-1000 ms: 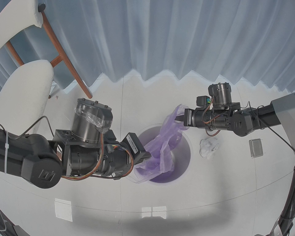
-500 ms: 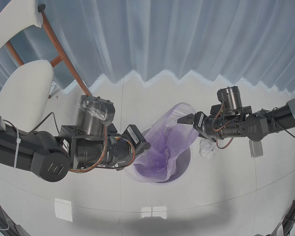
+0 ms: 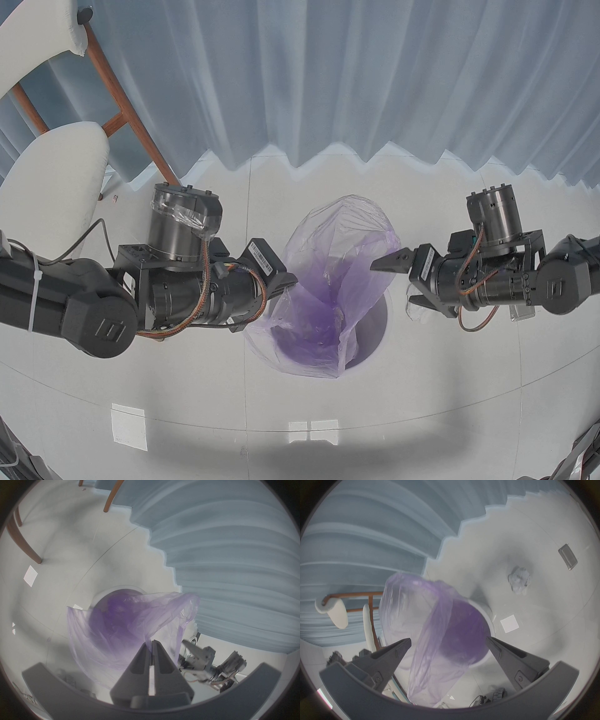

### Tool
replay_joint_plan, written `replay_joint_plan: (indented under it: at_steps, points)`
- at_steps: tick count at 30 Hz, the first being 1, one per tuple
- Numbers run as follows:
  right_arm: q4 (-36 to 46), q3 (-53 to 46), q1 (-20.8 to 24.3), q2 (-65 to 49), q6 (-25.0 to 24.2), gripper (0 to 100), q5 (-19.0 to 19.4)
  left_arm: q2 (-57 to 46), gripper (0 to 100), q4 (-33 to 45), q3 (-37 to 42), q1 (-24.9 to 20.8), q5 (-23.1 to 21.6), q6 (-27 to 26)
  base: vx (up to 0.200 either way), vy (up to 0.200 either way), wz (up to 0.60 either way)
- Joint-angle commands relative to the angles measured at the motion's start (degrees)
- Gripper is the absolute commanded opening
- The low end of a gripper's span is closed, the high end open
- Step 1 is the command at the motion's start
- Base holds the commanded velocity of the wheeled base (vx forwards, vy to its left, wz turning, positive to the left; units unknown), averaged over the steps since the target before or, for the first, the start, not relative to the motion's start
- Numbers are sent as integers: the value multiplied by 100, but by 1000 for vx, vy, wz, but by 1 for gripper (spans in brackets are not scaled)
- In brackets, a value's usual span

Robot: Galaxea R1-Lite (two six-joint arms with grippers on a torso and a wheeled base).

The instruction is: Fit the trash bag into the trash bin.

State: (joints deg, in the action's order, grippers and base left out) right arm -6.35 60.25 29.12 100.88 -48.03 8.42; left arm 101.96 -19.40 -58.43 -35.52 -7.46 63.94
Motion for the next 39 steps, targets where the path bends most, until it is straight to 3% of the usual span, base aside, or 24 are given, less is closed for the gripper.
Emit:
replay_joint_plan:
  at_steps: [1, 7, 13, 14, 17, 22, 32, 36, 39]
  points:
    - [-261, -382, 480, -156, 4, 100, -78, 78, 0, -135, -2, 10, 8, -31, 0, 0, 0]
    - [-587, -417, 876, 125, 4, 100, -104, 96, 0, -143, 25, 10, -1, -57, 0, 0, 0]
    - [-1017, -426, 849, 617, -5, 100, -236, 272, 0, -161, -2, 19, -1, -75, 0, 0, 0]
    - [-1184, -435, 849, 714, 4, 0, -333, 316, 0, -179, -2, 28, -1, -92, 0, 0, 0]
    - [-1342, -487, 858, 837, 39, 0, -667, 483, 0, -310, -2, 98, -1, -268, 0, 0, 0]
    - [-1395, -865, 761, 653, 66, 0, -684, 614, 0, -372, -2, 212, -1, -461, 0, 0, 0]
    - [-1571, -452, -337, 863, 268, 0, -623, 887, 0, -372, -160, 713, -98, -453, 0, 0, 0]
    - [-1509, 22, -803, 969, 312, 0, -306, 904, 0, -310, -582, 1214, -590, -444, 0, 0, 0]
    - [-1492, 374, -873, 1153, 329, 0, -262, 975, 0, -293, -960, 1417, -1029, -426, 0, 0, 0]
